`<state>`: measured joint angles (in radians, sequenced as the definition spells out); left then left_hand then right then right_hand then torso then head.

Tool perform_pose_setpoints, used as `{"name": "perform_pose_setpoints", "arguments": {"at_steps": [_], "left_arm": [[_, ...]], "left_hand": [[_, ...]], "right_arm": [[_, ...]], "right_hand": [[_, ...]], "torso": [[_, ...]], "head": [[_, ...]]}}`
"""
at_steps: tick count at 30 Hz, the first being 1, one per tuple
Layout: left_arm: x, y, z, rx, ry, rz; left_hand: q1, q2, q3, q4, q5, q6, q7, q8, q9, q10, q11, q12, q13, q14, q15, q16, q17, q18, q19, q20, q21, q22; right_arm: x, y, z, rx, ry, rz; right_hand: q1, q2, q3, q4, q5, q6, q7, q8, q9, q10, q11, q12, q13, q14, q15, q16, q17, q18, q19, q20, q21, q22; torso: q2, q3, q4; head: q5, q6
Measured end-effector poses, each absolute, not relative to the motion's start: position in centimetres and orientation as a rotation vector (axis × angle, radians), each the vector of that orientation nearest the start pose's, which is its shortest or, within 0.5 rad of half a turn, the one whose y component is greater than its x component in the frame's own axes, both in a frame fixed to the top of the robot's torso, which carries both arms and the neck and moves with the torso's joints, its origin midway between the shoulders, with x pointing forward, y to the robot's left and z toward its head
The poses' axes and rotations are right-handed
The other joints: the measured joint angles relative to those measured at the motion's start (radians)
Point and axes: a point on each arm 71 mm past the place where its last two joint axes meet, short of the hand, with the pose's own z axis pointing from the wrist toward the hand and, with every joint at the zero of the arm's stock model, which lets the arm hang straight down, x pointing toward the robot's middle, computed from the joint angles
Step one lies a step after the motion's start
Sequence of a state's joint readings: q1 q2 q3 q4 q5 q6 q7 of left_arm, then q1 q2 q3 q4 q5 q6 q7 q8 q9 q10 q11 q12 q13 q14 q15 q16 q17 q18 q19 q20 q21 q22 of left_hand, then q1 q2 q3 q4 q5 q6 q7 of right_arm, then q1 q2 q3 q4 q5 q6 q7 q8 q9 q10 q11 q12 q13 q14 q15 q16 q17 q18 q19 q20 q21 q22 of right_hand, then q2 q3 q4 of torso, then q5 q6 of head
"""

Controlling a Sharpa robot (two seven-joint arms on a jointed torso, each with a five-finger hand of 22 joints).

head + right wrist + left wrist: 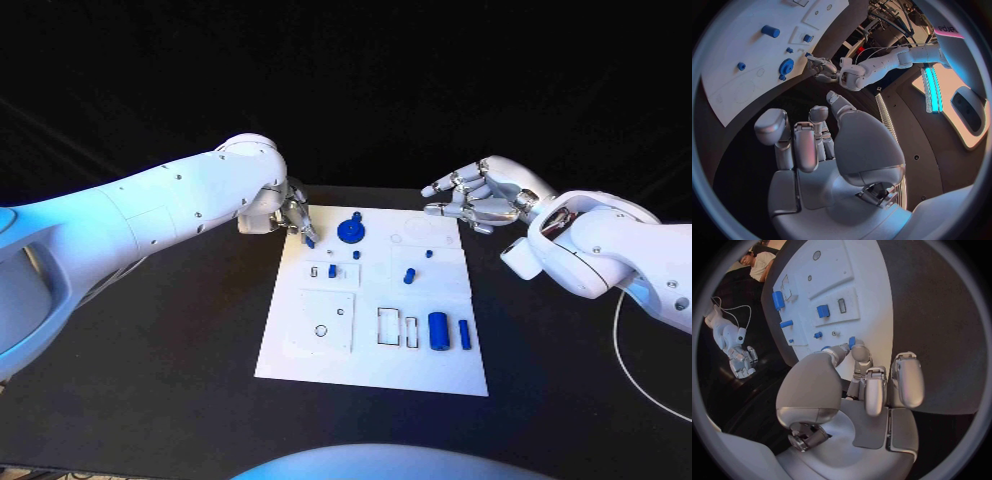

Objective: Assemble the parts on the task board

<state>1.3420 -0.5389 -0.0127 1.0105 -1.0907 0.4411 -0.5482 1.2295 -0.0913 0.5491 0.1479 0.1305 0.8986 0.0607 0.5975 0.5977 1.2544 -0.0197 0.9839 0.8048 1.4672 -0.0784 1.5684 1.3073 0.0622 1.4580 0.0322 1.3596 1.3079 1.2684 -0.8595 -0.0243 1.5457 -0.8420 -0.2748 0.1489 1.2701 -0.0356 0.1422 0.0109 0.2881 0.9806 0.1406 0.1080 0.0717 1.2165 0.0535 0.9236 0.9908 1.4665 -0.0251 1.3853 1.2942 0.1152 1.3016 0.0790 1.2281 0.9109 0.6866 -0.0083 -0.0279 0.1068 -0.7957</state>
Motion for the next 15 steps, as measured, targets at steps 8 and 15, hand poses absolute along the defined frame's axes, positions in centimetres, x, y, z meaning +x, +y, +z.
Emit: {"name": "perform_pose_setpoints", "arguments": {"at_steps": [8, 15], "left_arm": [[55.8, 21.6, -17.5, -0.142, 2.351, -0.286], [54.0, 21.7, -18.4, -0.115, 2.334, -0.349]], "left_hand": [[-0.014, -0.014, 0.016, -0.009, 0.01, 0.008, -0.007, 0.005, 0.0, 0.018, -0.003, 0.013, 0.012, 0.0, 0.0, 0.0, 0.0, 0.0, 0.004, -0.004, 0.014, 0.0], [-0.02, -0.02, 0.017, -0.011, 0.014, 0.013, -0.009, 0.005, -0.002, 0.027, -0.006, 0.02, 0.02, 0.0, 0.0, 0.0, 0.001, 0.0, 0.004, -0.004, 0.018, 0.0]], "right_arm": [[49.2, -19.8, -14.1, 0.251, 1.645, 1.15], [49.2, -19.8, -14.2, 0.252, 1.646, 1.15]], "right_hand": [[0.0, 0.0, 0.0, 0.0, 0.0, 0.0, 0.0, 0.0, 0.0, 0.0, 0.0, 0.0, 0.0, 0.0, 0.0, 0.0, -0.001, 0.0, 0.0, 0.0, 0.0, -0.002], [0.0, 0.0, 0.0, 0.0, 0.0, 0.0, 0.0, 0.0, 0.0, 0.0, 0.0, 0.0, 0.0, 0.0, 0.0, 0.0, -0.001, 0.0, 0.0, 0.0, 0.0, -0.002]], "torso": [[0.0, 0.0, 0.0006], [0.0, -0.0006, 0.0006]], "head": [[0.003, -0.003], [0.006, -0.005]]}}
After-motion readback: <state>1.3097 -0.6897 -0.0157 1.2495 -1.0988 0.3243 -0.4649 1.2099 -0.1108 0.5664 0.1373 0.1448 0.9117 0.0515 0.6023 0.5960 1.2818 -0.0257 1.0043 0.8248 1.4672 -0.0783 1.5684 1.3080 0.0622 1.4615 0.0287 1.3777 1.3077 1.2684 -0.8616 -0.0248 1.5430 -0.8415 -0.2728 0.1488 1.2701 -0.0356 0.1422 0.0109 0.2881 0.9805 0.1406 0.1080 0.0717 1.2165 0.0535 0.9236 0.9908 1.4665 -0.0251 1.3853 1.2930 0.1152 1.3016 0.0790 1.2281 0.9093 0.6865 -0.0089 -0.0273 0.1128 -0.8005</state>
